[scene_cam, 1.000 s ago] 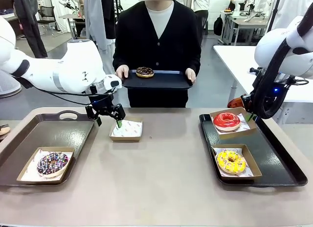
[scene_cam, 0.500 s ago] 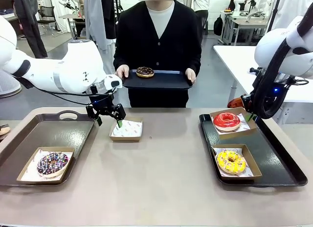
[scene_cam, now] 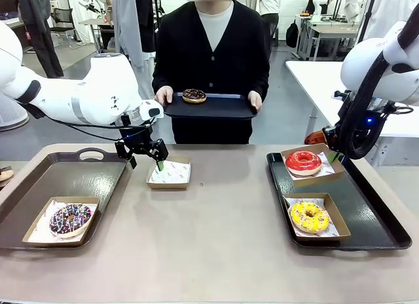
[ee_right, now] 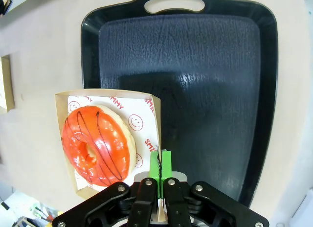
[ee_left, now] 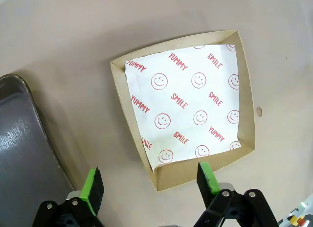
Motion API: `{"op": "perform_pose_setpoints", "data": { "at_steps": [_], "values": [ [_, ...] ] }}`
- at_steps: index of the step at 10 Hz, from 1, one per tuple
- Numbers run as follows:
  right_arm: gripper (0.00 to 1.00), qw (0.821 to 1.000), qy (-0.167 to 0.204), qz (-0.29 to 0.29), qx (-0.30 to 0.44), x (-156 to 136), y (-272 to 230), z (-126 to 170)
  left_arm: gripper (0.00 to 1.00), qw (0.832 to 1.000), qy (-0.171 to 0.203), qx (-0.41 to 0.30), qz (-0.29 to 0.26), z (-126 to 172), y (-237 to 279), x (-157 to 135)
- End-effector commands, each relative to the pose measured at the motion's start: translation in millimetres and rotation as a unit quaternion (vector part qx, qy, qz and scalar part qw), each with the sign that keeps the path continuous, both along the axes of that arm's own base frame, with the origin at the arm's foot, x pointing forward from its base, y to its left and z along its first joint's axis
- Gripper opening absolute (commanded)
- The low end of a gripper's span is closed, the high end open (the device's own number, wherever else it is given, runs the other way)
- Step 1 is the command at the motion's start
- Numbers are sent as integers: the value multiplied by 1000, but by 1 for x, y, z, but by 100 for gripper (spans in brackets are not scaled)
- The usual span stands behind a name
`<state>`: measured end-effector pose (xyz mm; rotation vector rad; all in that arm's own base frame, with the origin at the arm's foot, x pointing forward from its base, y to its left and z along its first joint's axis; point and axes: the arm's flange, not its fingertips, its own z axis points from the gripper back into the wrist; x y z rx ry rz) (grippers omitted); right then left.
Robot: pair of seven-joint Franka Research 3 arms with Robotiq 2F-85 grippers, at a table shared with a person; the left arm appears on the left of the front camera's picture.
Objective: Individually package the donuts and arrange them on the tray.
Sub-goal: Place the picked Paper togo box on the Handle tray while simultaneously picking up another Paper togo box from the table with the other hand.
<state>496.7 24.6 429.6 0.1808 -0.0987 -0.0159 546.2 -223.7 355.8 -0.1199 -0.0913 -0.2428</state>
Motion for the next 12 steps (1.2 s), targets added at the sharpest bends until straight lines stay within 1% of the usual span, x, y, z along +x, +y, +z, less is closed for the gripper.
{"op": "perform_pose_setpoints", "data": {
  "at_steps": [1,2,4,7,8,10,12],
  "values": [
    [1,1000,-1,0,0,-1,0,1,100,1000,4,0,1,1,1,-3],
    [1,1000,0,0,0,0,0,0,100,1000,0,0,0,0,0,0],
    [1,1000,20,-10,-19,7,3,-5,100,1000,4,16,22,8,-8,4],
    [1,999,32,-28,-17,20,2,-10,100,996,0,61,57,13,-23,6],
    [1,998,38,-32,-22,26,2,-14,100,995,-1,74,66,9,-26,7],
    [1,998,40,-37,-18,40,-2,-21,100,993,1,89,73,3,-31,12],
    [1,999,39,-21,-16,55,-9,-32,100,993,8,90,77,-3,-36,18]
  ]
}}
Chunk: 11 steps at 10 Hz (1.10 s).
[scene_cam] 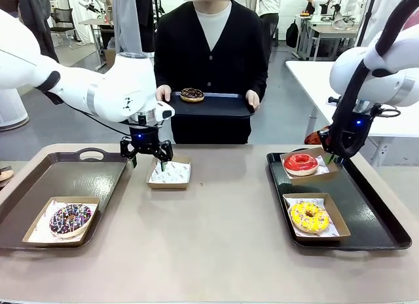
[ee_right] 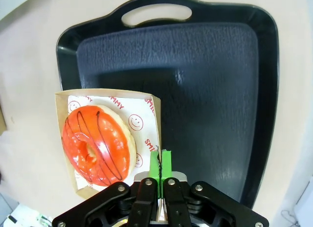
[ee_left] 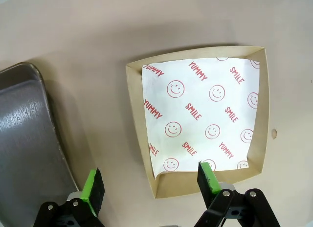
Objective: Individually package the donuts and arrange them on the tray.
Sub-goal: Place the picked Paper togo box on the Handle tray while simultaneously picking up another Paper togo box from the table with the other hand.
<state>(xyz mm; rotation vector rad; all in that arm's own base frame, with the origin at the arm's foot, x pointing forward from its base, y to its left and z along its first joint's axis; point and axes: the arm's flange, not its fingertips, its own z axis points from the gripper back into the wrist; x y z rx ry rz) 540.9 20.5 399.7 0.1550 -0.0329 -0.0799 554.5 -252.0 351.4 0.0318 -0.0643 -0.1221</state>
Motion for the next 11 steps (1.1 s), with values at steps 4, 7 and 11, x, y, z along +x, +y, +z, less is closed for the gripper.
{"op": "perform_pose_setpoints", "data": {
  "at_steps": [4,7,11],
  "values": [
    [1,1000,-1,13,3,27,-11,-28,100,1000,5,6,22,-5,0,17],
    [1,1000,-4,12,-3,34,-7,-35,100,1000,10,-1,25,-9,7,20],
    [1,999,-10,13,-42,34,10,-11,100,1000,13,-9,24,-7,11,21]
  ]
}}
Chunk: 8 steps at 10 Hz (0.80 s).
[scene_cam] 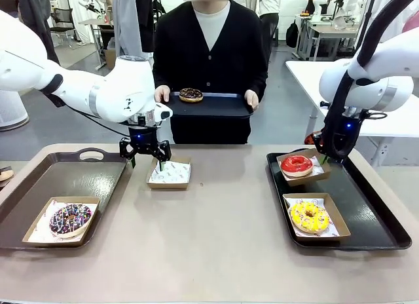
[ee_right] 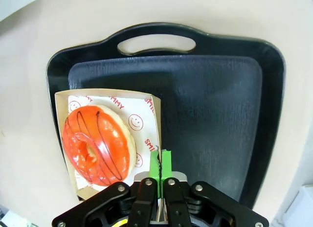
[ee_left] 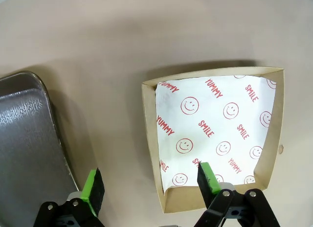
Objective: Individually package the donuts and arrange them on the tray.
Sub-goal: Place the picked Paper togo box on the Handle tray while simultaneously picking up another Paper togo box from the table with the other hand.
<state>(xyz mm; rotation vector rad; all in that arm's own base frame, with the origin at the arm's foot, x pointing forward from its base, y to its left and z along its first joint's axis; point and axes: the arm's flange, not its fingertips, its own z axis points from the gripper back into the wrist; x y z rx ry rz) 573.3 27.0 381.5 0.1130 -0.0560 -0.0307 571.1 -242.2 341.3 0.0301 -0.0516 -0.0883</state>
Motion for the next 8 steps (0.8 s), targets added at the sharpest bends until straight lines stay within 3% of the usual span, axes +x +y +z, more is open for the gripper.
{"op": "perform_pose_setpoints", "data": {
  "at_steps": [1,3,8],
  "values": [
    [1,999,12,-18,-37,3,6,9,100,1000,6,-11,6,4,2,5],
    [1,998,31,-20,-50,7,11,5,100,1000,5,-14,7,5,4,4],
    [1,998,32,-19,-49,10,16,5,100,999,4,-28,17,0,14,8]
  ]
}}
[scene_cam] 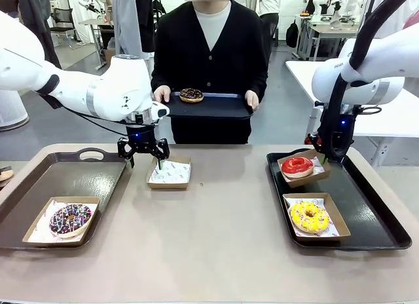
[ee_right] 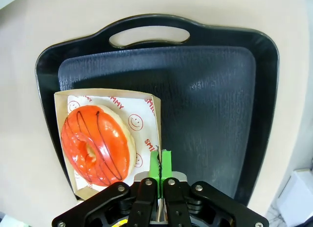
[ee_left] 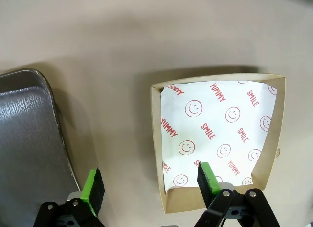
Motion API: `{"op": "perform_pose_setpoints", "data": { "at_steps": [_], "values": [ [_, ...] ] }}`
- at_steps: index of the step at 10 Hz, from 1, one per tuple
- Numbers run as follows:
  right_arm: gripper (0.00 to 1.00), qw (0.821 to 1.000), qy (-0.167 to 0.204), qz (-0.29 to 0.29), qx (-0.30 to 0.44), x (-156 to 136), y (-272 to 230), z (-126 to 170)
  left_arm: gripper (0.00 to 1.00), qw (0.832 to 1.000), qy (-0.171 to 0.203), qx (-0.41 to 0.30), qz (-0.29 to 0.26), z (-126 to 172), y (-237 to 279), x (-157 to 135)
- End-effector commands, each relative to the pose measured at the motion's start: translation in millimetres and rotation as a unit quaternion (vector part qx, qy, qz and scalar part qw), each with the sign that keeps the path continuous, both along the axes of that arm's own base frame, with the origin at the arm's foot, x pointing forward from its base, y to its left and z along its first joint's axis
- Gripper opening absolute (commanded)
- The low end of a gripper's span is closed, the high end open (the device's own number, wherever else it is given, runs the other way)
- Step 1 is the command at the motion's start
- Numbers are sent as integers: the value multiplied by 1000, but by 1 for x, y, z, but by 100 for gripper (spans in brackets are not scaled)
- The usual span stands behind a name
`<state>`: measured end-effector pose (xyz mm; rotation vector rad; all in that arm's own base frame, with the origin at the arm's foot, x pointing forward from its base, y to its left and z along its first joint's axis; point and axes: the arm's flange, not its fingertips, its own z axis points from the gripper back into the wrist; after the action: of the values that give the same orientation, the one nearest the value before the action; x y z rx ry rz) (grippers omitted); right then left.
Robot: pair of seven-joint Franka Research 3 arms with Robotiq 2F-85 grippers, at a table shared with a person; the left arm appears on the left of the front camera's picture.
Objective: Individually package the donuts and arrange them on the tray.
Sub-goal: Place the picked Paper togo box on the Handle tray while simultaneously picking up another Paper togo box from the table with the other hand.
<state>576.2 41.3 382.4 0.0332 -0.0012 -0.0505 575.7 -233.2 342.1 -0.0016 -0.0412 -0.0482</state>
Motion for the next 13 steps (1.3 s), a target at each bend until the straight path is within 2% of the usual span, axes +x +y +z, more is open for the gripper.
{"op": "perform_pose_setpoints", "data": {
  "at_steps": [1,6,7,8,9,10,11,12,13],
  "values": [
    [1,1000,3,-10,-11,7,2,4,100,1000,-4,-14,-1,-3,6,5],
    [1,1000,8,-8,-7,7,-1,2,100,1000,-5,-22,2,-14,9,12],
    [58,1000,10,-7,-3,7,-2,2,41,1000,-6,-24,0,-15,10,13],
    [59,1000,11,-7,-2,6,-2,1,41,1000,-3,-25,-2,-15,10,13],
    [100,1000,12,-7,-1,7,-2,1,0,1000,-1,-27,-2,-16,10,14],
    [100,1000,13,-6,-1,7,-2,1,36,1000,1,-28,-2,-17,10,15],
    [100,1000,13,-7,-1,7,-3,1,0,1000,0,-29,-1,-17,10,15],
    [83,1000,13,-7,1,7,-3,1,0,1000,0,-30,-1,-17,11,15],
    [93,1000,13,-8,1,7,-4,0,0,1000,1,-31,-1,-17,11,16]
  ]
}}
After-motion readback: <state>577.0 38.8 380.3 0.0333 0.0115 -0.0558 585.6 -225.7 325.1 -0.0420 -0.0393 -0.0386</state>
